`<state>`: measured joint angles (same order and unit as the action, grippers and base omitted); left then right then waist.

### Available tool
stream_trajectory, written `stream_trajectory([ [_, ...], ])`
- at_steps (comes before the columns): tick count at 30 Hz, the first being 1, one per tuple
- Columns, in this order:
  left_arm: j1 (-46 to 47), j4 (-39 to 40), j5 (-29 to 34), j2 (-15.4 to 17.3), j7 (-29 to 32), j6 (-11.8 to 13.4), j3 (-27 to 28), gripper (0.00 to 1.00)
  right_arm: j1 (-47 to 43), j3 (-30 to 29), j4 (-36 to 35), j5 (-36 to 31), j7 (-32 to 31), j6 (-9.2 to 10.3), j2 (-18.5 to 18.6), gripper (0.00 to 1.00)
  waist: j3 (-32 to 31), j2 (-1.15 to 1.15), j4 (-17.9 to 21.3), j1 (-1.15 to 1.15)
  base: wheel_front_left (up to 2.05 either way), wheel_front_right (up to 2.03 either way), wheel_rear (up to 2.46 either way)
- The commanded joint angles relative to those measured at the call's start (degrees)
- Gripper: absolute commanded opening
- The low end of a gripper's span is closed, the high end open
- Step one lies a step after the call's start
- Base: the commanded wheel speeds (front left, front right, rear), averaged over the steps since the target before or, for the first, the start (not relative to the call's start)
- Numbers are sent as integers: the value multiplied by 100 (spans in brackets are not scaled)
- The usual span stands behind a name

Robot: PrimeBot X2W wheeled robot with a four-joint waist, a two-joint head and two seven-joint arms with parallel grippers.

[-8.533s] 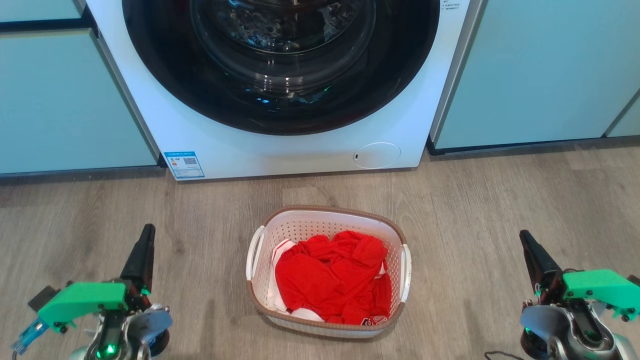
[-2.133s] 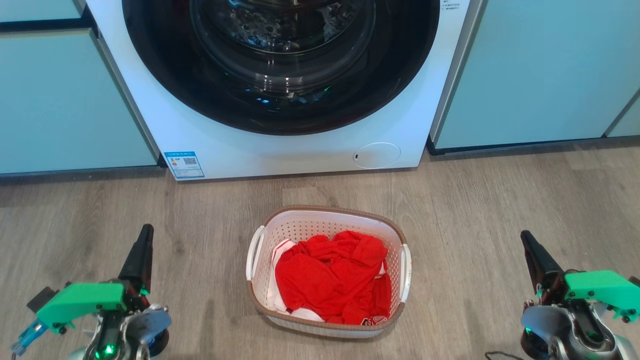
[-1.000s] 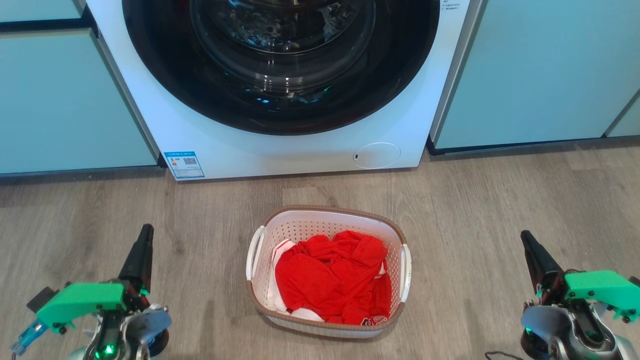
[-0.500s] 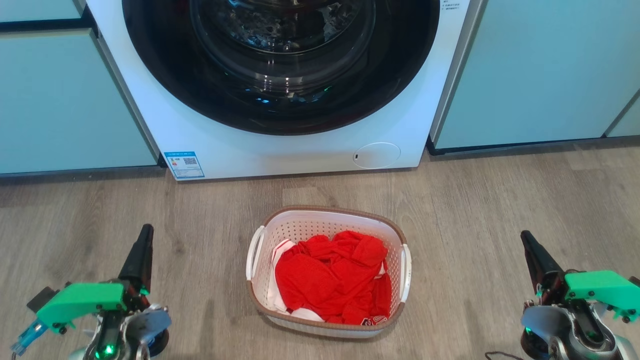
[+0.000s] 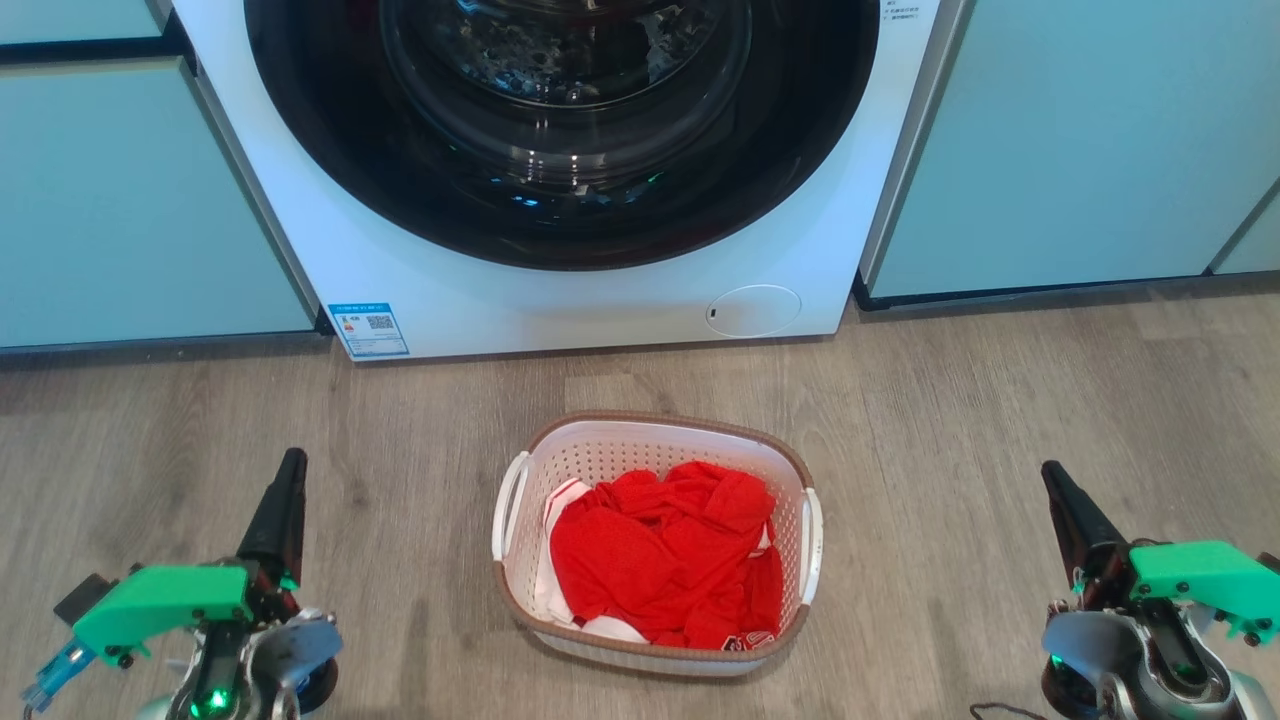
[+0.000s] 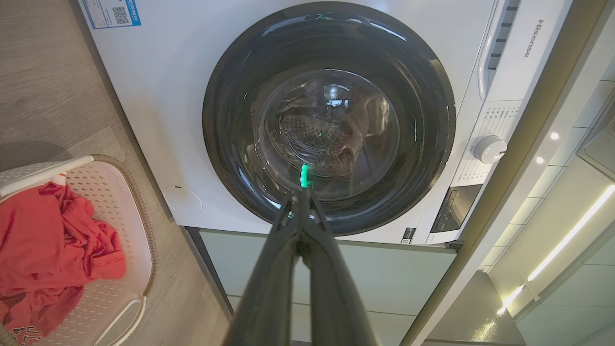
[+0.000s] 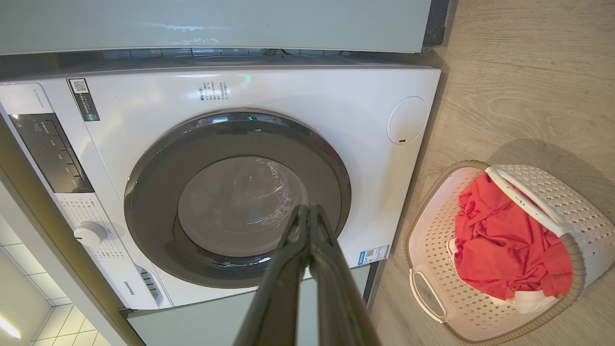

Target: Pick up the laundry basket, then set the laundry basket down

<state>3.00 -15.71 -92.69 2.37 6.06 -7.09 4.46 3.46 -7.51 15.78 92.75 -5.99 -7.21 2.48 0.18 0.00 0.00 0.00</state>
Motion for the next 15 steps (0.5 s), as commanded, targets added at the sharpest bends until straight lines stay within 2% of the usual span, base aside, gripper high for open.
stream_trajectory([
  [1, 320, 167, 56, 53, 46, -40, 211, 0, 273, 95, -176, -62, -52, -28, 42, 0, 0, 0, 0, 0, 0, 0, 0],
  [15, 320, 167, 56, 52, 47, -40, 211, 0, 273, 95, -176, -62, -53, -28, 42, 0, 0, 0, 0, 0, 0, 0, 0],
])
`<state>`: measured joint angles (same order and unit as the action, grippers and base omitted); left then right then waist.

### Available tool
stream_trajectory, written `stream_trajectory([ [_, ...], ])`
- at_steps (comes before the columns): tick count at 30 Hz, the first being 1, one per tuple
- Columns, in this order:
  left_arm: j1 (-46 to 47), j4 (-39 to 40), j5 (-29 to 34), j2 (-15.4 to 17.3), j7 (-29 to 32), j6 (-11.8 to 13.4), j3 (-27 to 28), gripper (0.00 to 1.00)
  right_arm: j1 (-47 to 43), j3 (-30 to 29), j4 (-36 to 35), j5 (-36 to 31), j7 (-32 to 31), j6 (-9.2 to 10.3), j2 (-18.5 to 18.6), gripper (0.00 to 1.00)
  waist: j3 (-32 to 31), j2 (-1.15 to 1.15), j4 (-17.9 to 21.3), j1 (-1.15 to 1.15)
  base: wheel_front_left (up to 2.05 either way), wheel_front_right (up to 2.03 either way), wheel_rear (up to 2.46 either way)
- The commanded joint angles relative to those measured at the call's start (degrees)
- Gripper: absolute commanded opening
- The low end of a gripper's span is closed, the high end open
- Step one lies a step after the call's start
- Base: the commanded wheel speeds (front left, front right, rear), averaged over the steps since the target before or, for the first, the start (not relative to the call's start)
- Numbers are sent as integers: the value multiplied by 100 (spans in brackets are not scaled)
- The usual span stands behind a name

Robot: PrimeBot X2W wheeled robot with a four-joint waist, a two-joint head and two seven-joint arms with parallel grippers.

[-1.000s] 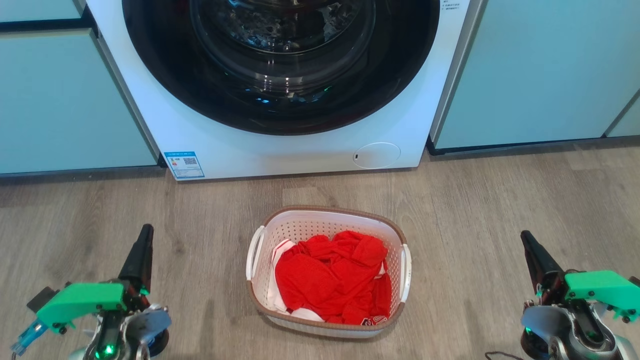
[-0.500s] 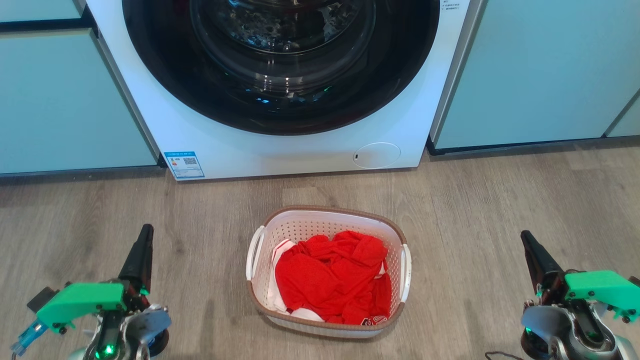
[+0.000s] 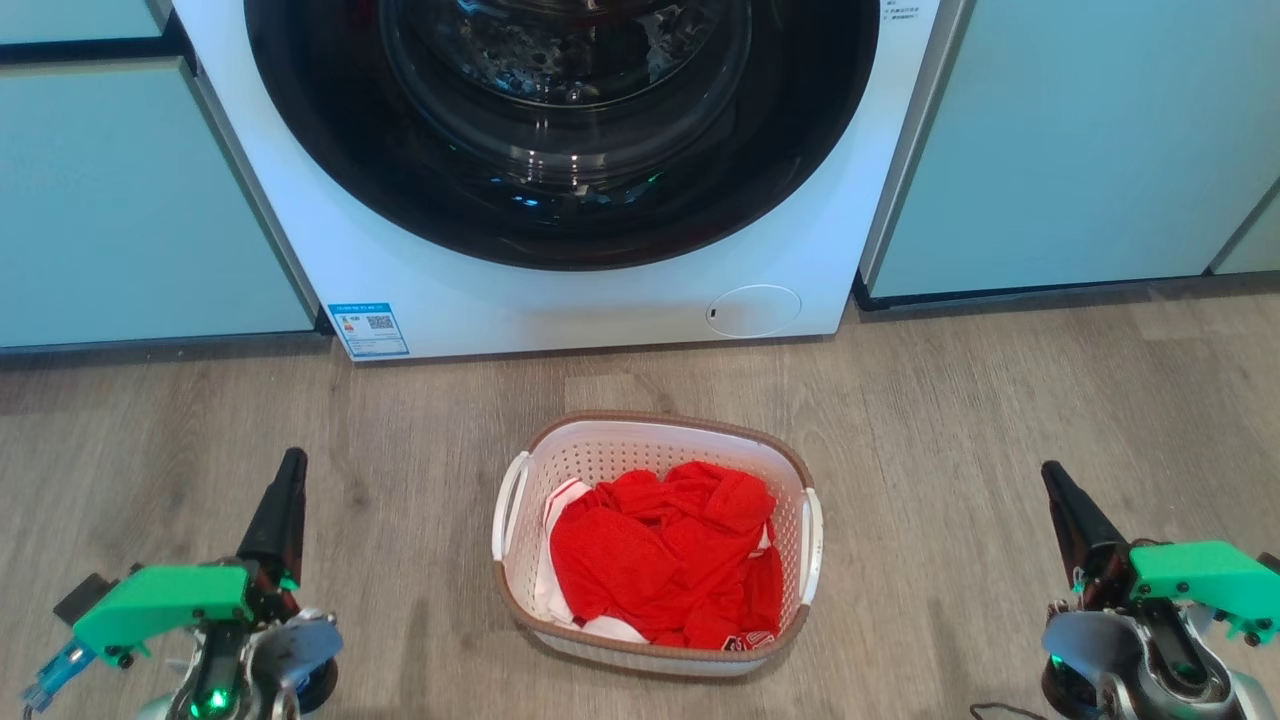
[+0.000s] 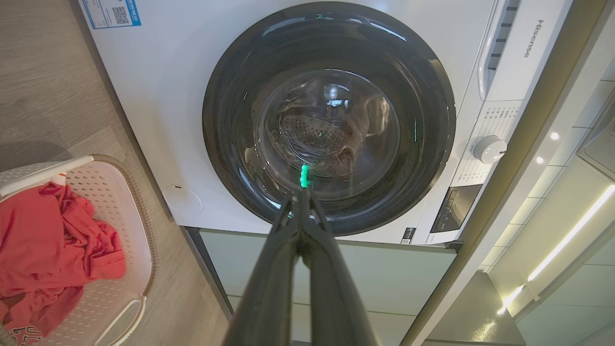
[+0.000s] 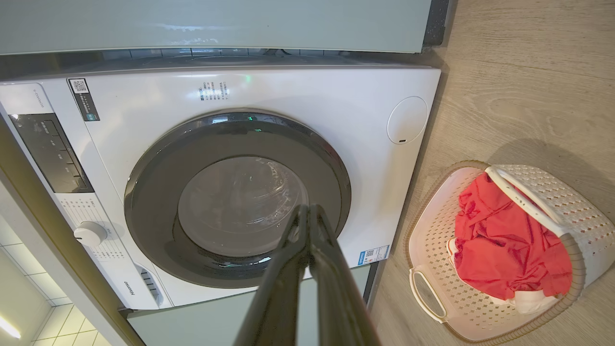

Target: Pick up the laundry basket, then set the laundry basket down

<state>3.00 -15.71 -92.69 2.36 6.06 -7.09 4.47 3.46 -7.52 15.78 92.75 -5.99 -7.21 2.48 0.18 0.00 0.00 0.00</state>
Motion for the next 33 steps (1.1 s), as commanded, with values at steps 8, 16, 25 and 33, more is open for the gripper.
stream_trajectory([
  [8, 320, 167, 57, 53, 47, -40, 210, 0, 273, 95, -176, -63, -53, -28, 41, 0, 0, 0, 0, 0, 0, 0, 0],
  [16, 320, 167, 57, 53, 47, -40, 211, 0, 273, 95, -176, -63, -53, -28, 41, 0, 0, 0, 0, 0, 0, 0, 0],
  [25, 320, 167, 57, 53, 47, -40, 211, 0, 273, 95, -176, -63, -53, -28, 41, 0, 0, 0, 0, 0, 0, 0, 0],
  [33, 320, 167, 57, 53, 47, -40, 211, 0, 273, 95, -176, -63, -54, -28, 41, 0, 0, 0, 0, 0, 0, 0, 0],
])
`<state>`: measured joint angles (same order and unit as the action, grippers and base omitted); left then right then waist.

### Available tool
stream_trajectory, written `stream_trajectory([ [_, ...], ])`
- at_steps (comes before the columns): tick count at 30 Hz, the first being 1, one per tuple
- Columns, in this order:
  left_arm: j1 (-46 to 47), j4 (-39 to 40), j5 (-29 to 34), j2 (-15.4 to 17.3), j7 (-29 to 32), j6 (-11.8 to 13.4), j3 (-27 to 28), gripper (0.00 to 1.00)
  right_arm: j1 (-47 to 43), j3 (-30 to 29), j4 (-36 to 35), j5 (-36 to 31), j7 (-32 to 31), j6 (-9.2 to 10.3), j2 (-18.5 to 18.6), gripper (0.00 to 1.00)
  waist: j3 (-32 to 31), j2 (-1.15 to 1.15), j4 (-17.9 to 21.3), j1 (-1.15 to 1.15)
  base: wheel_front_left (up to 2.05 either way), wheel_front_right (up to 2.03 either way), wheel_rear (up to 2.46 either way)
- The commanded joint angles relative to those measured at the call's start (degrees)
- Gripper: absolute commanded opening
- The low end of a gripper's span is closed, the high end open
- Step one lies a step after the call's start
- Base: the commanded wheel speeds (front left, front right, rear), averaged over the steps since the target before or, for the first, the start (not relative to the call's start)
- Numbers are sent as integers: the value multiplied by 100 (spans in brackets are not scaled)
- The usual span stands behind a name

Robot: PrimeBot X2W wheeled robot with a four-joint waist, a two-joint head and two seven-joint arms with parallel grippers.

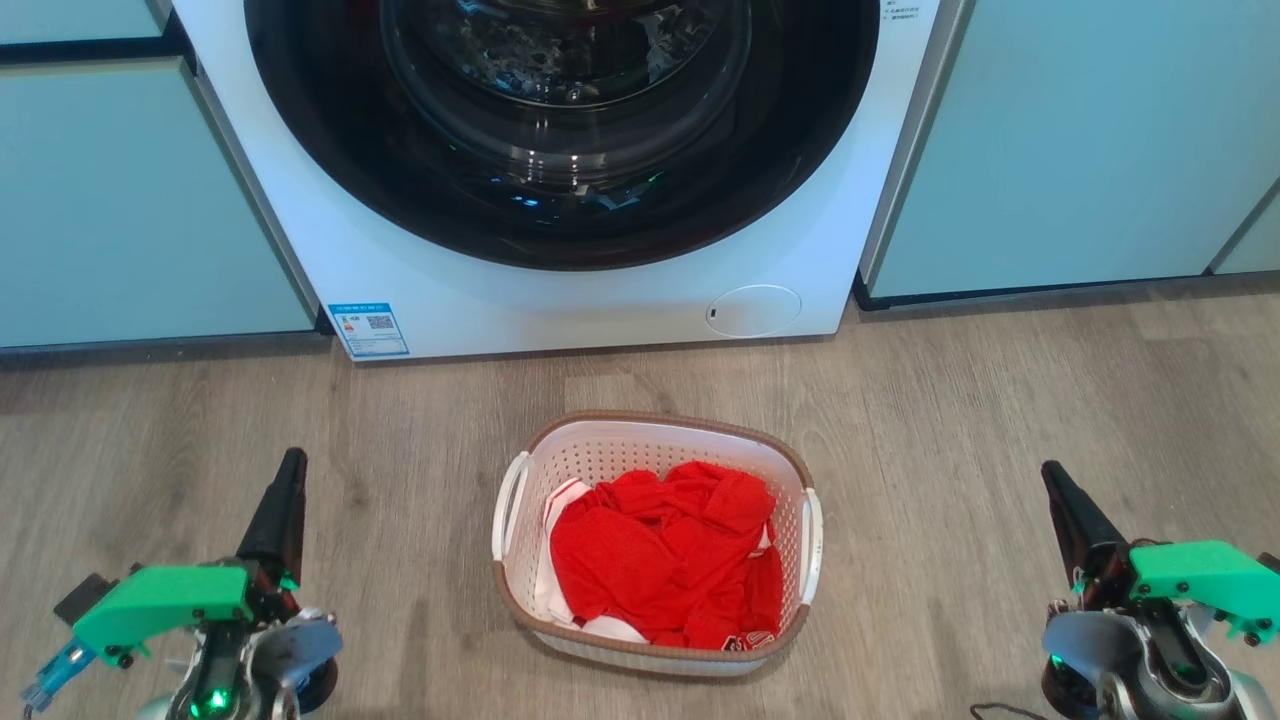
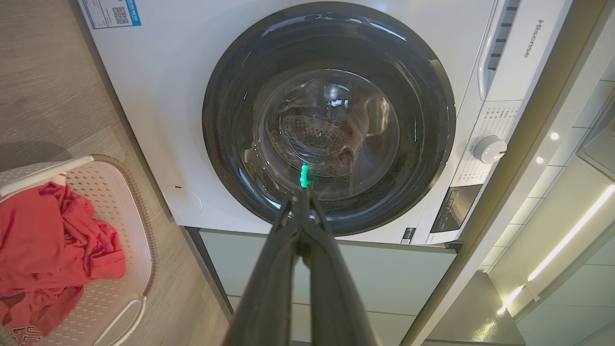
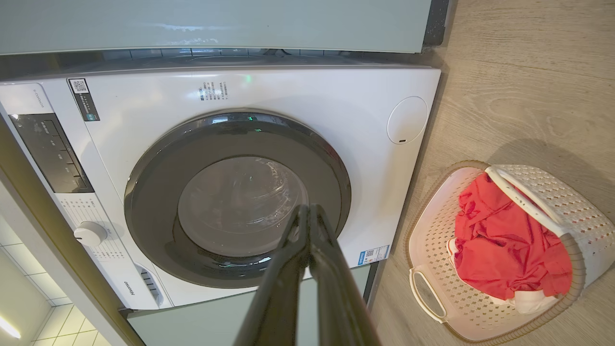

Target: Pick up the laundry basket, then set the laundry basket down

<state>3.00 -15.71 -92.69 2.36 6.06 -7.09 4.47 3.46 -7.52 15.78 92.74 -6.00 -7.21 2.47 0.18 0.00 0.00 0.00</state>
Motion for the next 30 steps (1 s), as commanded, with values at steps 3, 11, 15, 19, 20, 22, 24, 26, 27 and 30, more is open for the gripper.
stream_trajectory([
  [3, 319, 167, 57, 53, 47, -40, 211, 0, 273, 95, -176, -62, -53, -28, 42, 0, 0, 0, 0, 0, 0, 0, 0],
  [11, 319, 167, 57, 53, 47, -40, 211, 0, 273, 94, -176, -62, -53, -28, 42, 0, 0, 0, 0, 0, 0, 0, 0],
  [15, 319, 167, 57, 53, 47, -40, 211, 0, 273, 94, -176, -63, -53, -28, 42, 0, 0, 0, 0, 0, 0, 0, 0],
  [19, 319, 167, 57, 53, 48, -40, 211, 0, 273, 94, -176, -63, -53, -28, 42, 0, 0, 0, 0, 0, 0, 0, 0],
  [20, 319, 167, 57, 53, 48, -40, 211, 0, 273, 94, -176, -63, -53, -28, 42, 0, 0, 0, 0, 0, 0, 0, 0],
  [22, 319, 167, 57, 53, 48, -40, 211, 0, 273, 94, -176, -63, -53, -28, 42, 0, 0, 0, 0, 0, 0, 0, 0],
  [24, 319, 167, 57, 53, 48, -40, 211, 0, 273, 94, -176, -63, -53, -28, 42, 0, 0, 0, 0, 0, 0, 0, 0],
  [26, 319, 167, 57, 53, 48, -40, 212, 0, 273, 94, -176, -63, -53, -28, 42, 0, 0, 0, 0, 0, 0, 0, 0],
  [27, 319, 167, 57, 53, 48, -40, 212, 0, 273, 94, -176, -63, -53, -28, 42, 0, 0, 0, 0, 0, 0, 0, 0],
  [30, 319, 167, 57, 52, 48, -40, 212, 0, 273, 94, -176, -63, -53, -28, 42, 0, 0, 0, 0, 0, 0, 0, 0],
])
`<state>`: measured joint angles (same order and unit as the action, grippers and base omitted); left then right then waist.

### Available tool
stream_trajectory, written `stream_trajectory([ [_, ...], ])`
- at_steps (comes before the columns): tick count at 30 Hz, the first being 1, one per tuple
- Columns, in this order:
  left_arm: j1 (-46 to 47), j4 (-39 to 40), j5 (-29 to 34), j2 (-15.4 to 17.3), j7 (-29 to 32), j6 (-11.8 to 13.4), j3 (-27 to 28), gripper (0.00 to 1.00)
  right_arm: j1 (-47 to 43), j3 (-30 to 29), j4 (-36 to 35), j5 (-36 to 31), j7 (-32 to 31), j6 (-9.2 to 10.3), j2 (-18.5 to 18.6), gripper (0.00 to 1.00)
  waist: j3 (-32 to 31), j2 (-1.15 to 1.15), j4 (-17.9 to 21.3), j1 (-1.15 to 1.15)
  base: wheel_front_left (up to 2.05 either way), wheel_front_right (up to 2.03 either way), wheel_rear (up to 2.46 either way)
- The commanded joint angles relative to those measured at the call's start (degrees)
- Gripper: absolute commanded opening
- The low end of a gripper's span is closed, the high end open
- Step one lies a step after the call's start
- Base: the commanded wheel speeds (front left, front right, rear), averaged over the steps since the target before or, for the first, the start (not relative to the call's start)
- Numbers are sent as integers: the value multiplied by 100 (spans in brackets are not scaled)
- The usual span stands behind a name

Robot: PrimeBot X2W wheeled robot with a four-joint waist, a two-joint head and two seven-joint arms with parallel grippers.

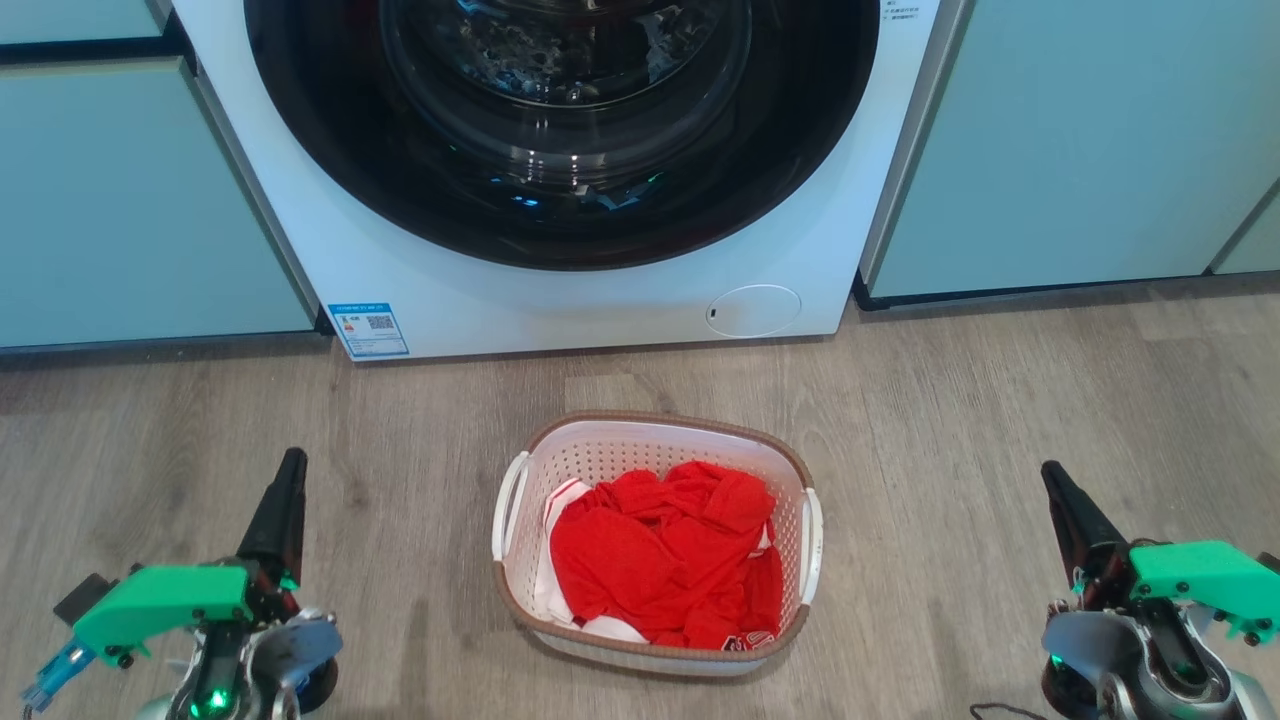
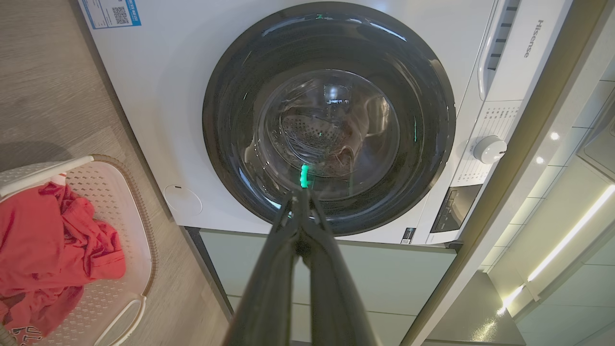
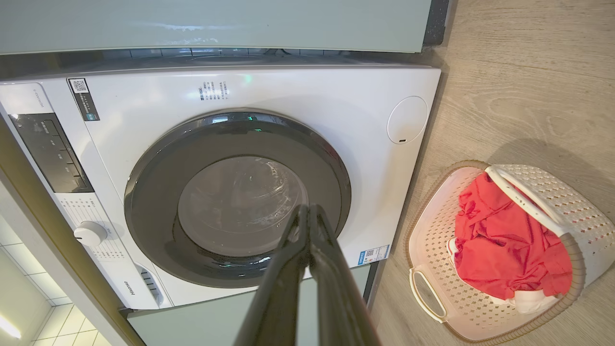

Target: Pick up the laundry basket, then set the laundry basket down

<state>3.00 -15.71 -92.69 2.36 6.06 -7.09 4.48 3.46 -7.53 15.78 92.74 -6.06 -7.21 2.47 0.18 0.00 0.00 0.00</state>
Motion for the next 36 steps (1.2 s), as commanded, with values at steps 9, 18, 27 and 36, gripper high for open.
stream_trajectory([
  [9, 319, 167, 58, 52, 48, -40, 211, 0, 273, 95, -176, -63, -48, -28, 42, 0, 0, 0, 0, 0, 0, 0, 0],
  [18, 319, 167, 58, 52, 48, -40, 211, 0, 273, 95, -176, -63, -48, -28, 41, 0, 0, 0, 0, 0, 0, 0, 0],
  [27, 319, 167, 58, 52, 48, -40, 211, 0, 273, 95, -176, -63, -48, -28, 41, 0, 0, 0, 0, 0, 0, 0, 0],
  [36, 319, 167, 58, 52, 48, -40, 211, 0, 273, 95, -176, -63, -48, -28, 41, 0, 0, 0, 0, 0, 0, 0, 0],
])
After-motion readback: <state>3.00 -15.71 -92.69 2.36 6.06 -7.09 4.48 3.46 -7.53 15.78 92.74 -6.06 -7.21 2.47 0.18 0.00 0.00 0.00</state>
